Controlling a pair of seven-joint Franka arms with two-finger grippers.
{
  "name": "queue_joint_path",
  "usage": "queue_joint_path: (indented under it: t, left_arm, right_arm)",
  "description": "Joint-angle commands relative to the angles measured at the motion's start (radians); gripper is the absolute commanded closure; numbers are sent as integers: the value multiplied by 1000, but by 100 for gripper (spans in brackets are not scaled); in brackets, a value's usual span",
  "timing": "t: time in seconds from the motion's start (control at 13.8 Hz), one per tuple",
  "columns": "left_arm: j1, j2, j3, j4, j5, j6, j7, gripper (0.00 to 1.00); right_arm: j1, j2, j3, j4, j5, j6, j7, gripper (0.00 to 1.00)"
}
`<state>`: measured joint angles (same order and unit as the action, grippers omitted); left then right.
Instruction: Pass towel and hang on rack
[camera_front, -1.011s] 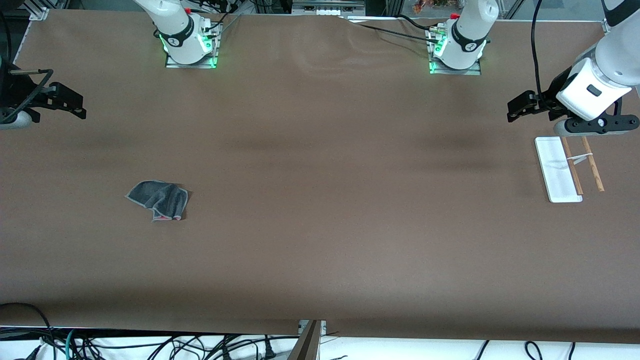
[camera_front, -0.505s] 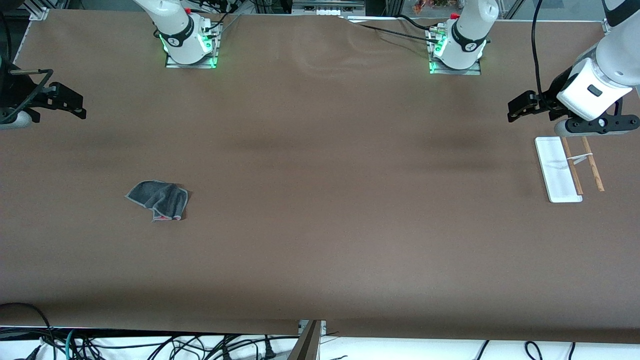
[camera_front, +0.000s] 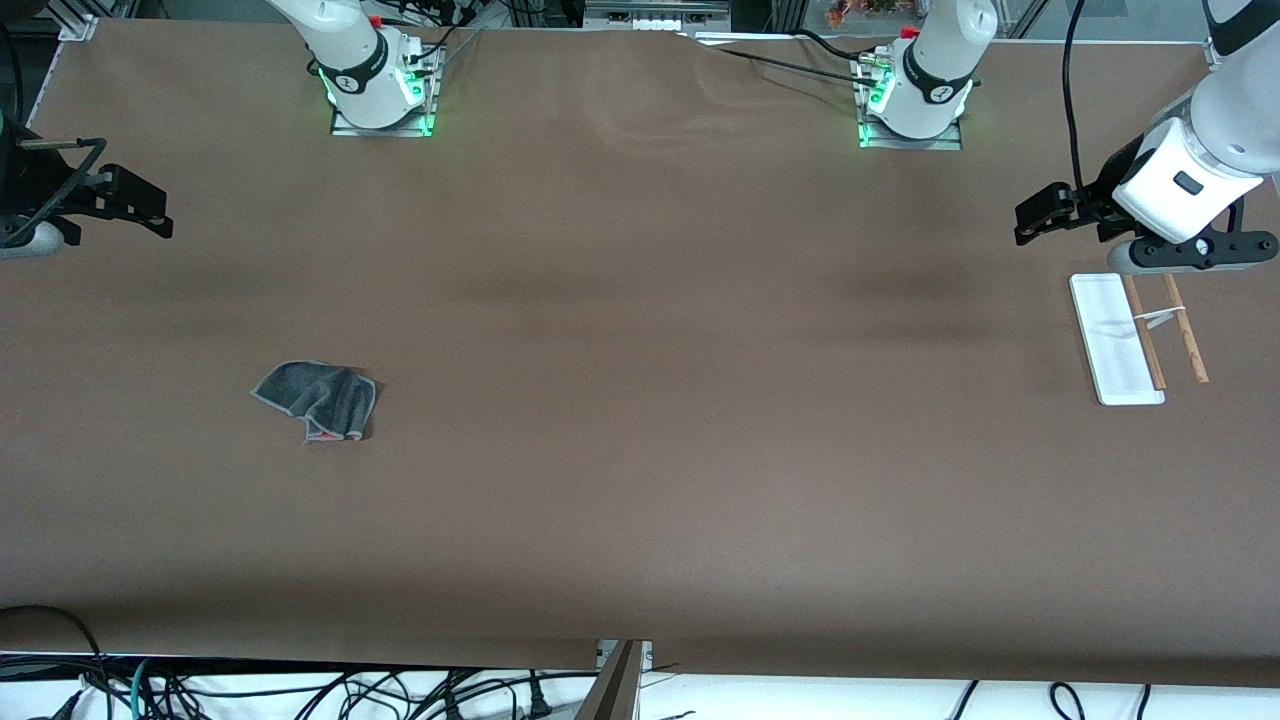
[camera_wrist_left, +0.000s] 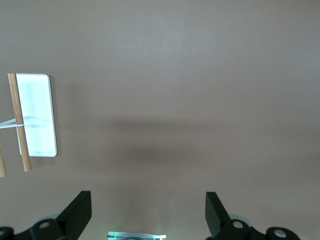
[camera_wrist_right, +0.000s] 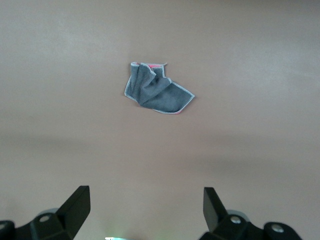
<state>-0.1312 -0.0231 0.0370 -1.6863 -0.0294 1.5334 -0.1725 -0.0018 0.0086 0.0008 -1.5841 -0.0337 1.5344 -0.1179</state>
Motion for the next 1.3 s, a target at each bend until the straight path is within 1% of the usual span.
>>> queue_joint_path:
  t: [0.0, 0.58, 0.79, 0.94, 1.08, 1.23]
  left_arm:
    - [5, 5, 3, 11, -14, -6, 16, 0]
    - [2, 14, -3, 30, -15, -19, 15, 0]
    - [4, 15, -2, 31, -17, -18, 15, 0]
    - [4, 15, -2, 31, -17, -18, 15, 0]
    - [4, 17, -2, 33, -17, -16, 15, 0]
    - [1, 17, -3, 31, -17, -16, 15, 0]
  right_arm:
    - [-14, 4, 10, 15, 15, -5, 3, 0]
    - [-14, 25, 10, 15, 15, 7, 0, 0]
    - [-12, 74, 12, 15, 15, 16, 1, 0]
    - [-7, 83, 13, 12, 26, 50, 3, 0]
    - [-4, 137, 21, 12, 32, 53, 1, 0]
    - [8, 162, 22, 12, 43, 61, 3, 0]
